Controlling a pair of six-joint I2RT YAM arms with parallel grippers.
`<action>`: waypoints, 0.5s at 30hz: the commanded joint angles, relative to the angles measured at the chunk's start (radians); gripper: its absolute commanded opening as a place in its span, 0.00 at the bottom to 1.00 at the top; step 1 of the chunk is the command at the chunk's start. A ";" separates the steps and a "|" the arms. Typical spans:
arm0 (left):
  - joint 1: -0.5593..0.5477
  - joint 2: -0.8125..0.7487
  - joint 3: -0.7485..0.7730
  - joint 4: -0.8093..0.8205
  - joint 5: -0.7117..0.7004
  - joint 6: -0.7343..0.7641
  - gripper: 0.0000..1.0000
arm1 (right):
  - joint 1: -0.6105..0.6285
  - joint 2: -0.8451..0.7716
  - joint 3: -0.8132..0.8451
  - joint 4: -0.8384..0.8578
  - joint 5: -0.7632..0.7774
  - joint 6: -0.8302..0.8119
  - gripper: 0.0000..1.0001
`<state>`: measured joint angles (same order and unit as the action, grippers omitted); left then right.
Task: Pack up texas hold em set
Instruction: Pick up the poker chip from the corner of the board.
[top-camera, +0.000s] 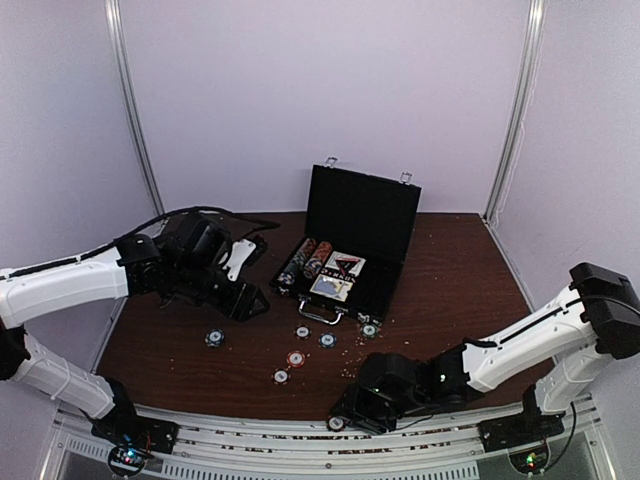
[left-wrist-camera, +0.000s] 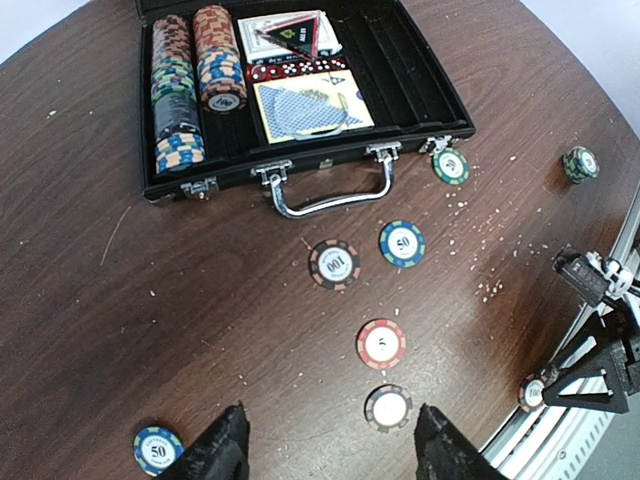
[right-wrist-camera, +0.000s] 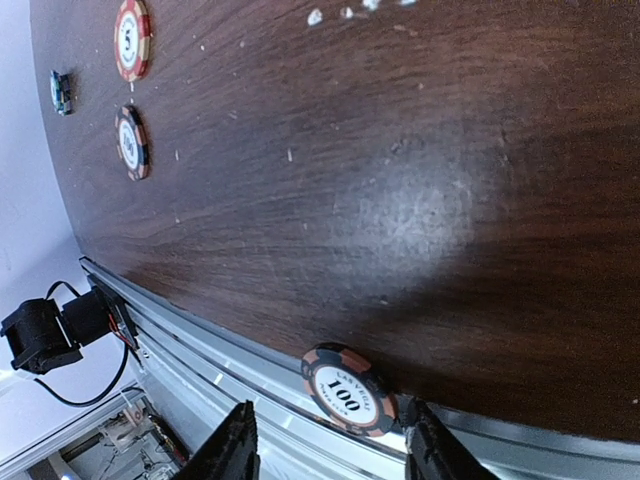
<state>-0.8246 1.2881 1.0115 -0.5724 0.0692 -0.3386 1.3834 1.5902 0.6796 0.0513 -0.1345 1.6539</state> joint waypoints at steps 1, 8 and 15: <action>0.019 0.000 0.028 0.017 0.037 0.029 0.58 | 0.016 -0.007 0.017 -0.089 0.047 0.034 0.49; 0.025 -0.008 0.022 0.034 0.048 0.013 0.58 | 0.017 -0.009 -0.009 -0.059 0.041 0.048 0.49; 0.033 -0.019 0.007 0.030 0.054 0.019 0.58 | 0.018 0.069 0.027 -0.023 0.004 0.017 0.47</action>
<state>-0.8001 1.2877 1.0111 -0.5739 0.1055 -0.3309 1.3964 1.6062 0.6762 0.0261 -0.1276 1.6901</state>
